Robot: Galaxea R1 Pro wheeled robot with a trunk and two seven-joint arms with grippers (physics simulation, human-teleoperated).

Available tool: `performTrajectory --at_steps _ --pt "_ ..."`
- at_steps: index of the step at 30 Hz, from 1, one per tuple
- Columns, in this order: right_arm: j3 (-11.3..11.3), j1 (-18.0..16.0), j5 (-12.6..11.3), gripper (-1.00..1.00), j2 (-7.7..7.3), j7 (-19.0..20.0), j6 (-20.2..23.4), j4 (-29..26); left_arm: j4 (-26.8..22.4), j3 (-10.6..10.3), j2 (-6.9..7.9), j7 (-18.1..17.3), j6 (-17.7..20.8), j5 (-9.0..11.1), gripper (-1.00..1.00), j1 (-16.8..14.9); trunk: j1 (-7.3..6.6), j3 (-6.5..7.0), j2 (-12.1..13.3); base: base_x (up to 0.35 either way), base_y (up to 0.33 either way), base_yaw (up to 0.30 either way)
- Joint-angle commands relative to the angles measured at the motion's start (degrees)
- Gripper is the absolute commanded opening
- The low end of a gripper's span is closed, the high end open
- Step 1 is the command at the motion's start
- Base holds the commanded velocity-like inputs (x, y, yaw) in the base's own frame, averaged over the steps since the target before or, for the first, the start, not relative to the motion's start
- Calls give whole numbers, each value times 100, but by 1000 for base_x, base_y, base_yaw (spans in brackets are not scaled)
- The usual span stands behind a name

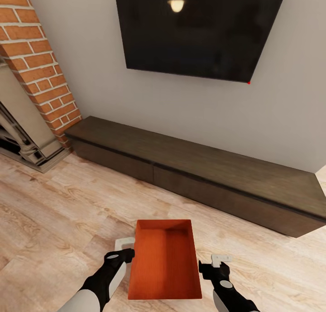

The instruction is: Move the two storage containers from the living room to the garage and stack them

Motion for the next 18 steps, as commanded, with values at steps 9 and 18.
performTrajectory --at_steps 9,18 --pt "13 -3 -9 100 0 -30 -64 5 -2 4 10 28 25 88 100 0 197 -165 -363 0 0 0" --pt "10 -3 -9 100 0 -30 -52 -3 3 8 19 33 25 97 100 0 329 -273 -604 0 0 0"
